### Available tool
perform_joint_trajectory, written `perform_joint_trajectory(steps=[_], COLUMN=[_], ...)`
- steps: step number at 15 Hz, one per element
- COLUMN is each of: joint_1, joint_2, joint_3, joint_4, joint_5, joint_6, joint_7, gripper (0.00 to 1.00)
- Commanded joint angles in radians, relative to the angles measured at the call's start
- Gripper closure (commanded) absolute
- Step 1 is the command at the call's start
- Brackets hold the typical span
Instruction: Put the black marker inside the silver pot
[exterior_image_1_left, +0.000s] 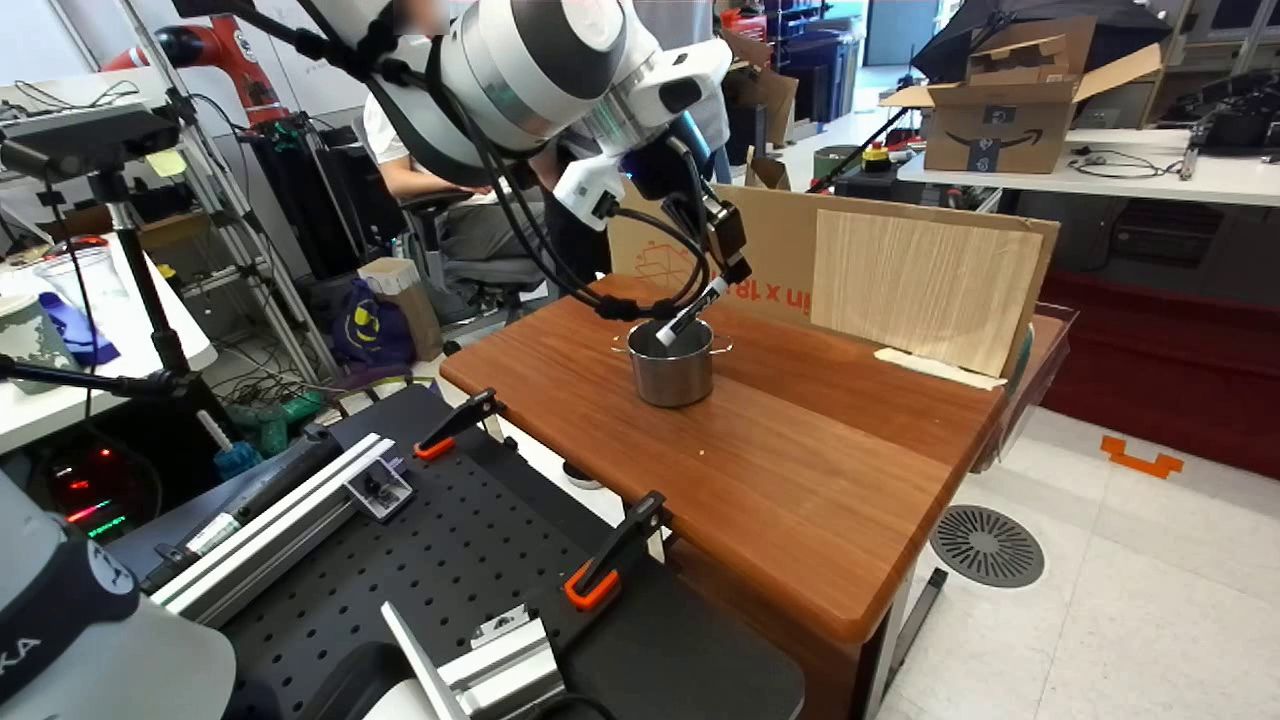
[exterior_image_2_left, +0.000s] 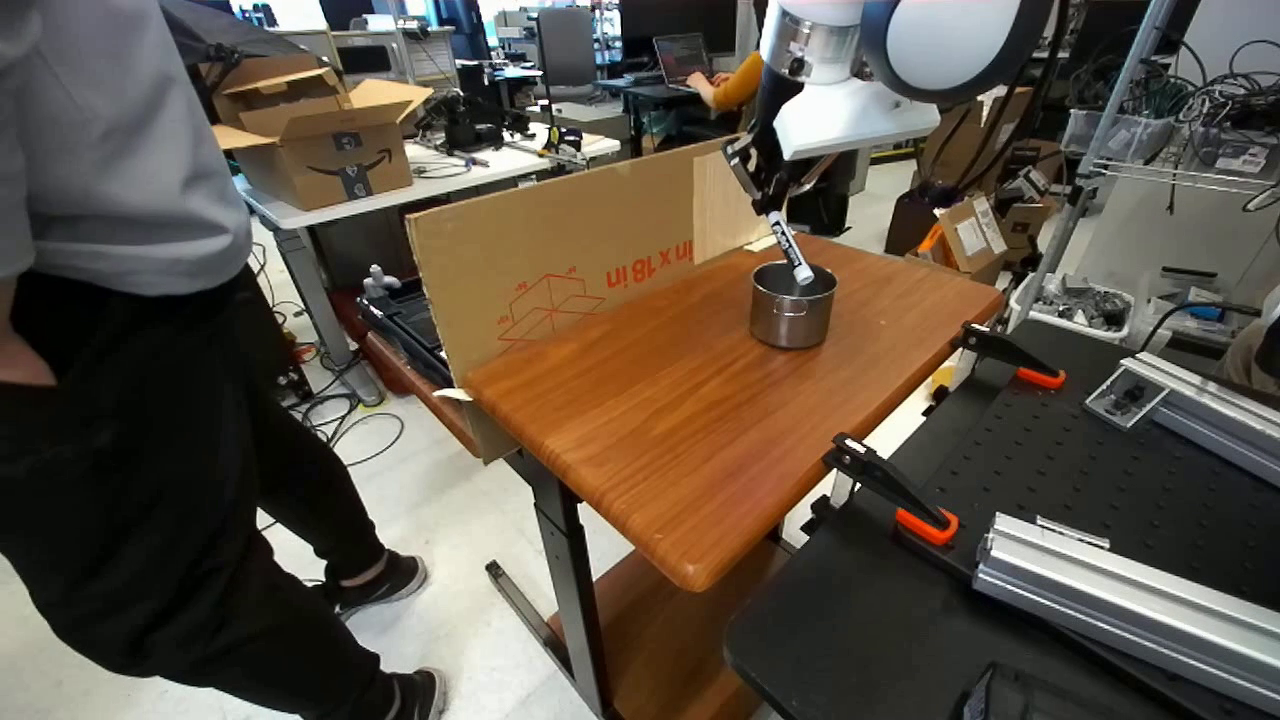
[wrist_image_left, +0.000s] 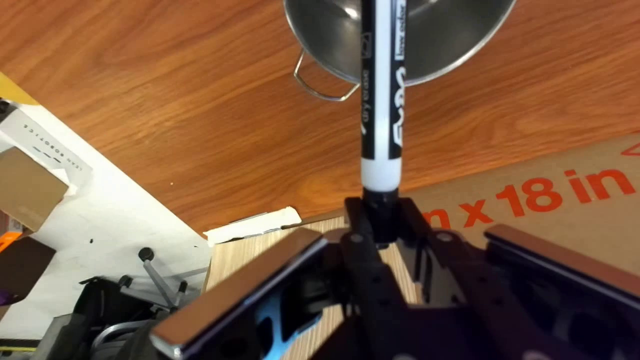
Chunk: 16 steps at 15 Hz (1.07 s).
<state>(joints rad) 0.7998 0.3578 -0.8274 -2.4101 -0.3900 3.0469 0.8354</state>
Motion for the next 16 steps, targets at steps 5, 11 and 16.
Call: perform_joint_trajectory(steps=[5,11,16], joint_1=[0.001,-0.014,-0.027], joint_2=[0.031,0.044,0.048], joint_3=[0.027,0.072,0.086], joint_4=[0.018,0.038,0.055], joint_5=[-0.007,0.004,0.006], joint_6=[-0.065,-0.119,-0.145], joint_7=[-0.043,-0.074,-0.088], gripper=[0.95,0.95,0.33])
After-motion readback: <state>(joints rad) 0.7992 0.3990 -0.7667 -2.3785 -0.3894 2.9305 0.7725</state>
